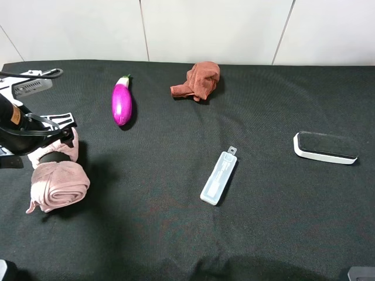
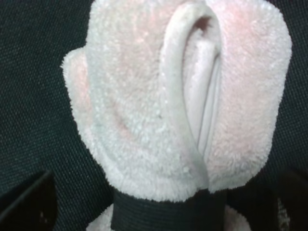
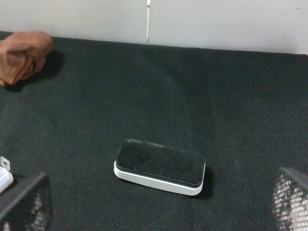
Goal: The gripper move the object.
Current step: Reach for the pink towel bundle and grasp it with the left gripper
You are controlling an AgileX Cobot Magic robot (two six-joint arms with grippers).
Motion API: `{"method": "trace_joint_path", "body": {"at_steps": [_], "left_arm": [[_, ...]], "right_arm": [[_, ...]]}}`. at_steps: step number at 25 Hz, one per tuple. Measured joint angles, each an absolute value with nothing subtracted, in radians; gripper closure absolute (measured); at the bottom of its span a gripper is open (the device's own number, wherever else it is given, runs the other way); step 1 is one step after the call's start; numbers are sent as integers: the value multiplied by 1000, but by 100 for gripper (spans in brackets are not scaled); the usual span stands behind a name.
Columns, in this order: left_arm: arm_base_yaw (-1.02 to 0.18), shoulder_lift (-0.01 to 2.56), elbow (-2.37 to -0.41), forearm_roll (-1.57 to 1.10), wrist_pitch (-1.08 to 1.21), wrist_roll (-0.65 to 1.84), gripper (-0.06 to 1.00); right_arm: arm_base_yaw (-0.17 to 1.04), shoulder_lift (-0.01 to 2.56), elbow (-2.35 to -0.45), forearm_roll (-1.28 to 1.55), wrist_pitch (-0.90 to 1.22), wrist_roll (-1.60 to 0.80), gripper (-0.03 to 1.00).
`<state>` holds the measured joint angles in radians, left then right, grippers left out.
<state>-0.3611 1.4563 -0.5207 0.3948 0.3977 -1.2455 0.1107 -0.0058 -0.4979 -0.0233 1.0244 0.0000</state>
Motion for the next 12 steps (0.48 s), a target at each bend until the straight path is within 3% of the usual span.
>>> {"method": "trace_joint_path", "body": {"at_steps": [12], "left_arm": [[-361, 1597, -545, 391, 326, -1315, -1]], "right_arm": [[111, -6, -498, -23, 1024, 0, 27]]}}
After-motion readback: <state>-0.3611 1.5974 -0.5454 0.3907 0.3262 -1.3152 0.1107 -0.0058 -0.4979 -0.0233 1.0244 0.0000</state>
